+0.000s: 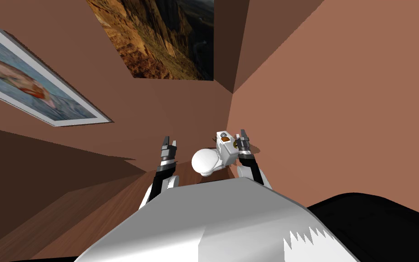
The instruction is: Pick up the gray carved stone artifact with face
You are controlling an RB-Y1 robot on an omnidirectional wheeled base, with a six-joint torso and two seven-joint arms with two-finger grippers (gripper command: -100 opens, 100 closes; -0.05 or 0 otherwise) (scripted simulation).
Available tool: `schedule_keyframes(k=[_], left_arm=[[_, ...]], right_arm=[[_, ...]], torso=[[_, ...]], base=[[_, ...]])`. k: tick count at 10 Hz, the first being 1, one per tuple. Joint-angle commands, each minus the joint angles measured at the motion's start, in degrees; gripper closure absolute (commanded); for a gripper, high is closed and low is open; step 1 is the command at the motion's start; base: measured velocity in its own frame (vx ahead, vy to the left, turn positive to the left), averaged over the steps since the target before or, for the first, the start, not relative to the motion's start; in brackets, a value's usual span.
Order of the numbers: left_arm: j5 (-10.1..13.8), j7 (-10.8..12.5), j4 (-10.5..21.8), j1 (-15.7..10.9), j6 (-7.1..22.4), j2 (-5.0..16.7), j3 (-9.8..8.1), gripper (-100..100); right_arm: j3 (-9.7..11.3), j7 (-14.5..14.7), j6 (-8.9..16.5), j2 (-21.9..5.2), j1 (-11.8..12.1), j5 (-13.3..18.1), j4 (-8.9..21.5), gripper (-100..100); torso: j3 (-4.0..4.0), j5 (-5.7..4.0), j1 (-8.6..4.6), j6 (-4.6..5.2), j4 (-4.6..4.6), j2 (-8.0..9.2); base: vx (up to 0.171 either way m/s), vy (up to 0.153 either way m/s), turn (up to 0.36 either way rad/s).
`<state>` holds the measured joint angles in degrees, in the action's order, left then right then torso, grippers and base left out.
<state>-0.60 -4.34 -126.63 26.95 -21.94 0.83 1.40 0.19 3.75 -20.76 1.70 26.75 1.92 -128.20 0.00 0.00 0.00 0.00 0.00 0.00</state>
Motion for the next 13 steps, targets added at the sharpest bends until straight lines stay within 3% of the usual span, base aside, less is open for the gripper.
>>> schedule_keyframes(k=[1, 6, 13], left_arm=[[0.00, 0.00, 0.00, 0.00, 0.00, 0.00, 0.00, 0], [0.00, 0.00, 0.00, 0.00, 0.00, 0.00, 0.00, 0], [0.00, 0.00, 0.00, 0.00, 0.00, 0.00, 0.00, 0]], right_arm=[[-0.03, 0.43, -0.01, -2.35, -0.01, 0.51, 0.39, -100], [-0.31, 3.82, -0.13, -10.69, -0.04, 4.51, 3.31, -100], [-1.03, 12.38, -0.56, -21.47, 0.05, 14.57, 9.68, -100]], torso=[[0.00, 0.00, 0.00, 0.00, 0.00, 0.00], [0.00, -0.01, -0.03, 0.00, 0.00, 0.00], [-0.01, -0.01, -0.02, -0.01, 0.00, -0.01]], base=[[0.000, 0.001, 0.010], [0.001, 0.000, 0.027], [0.000, 0.001, 0.049]])
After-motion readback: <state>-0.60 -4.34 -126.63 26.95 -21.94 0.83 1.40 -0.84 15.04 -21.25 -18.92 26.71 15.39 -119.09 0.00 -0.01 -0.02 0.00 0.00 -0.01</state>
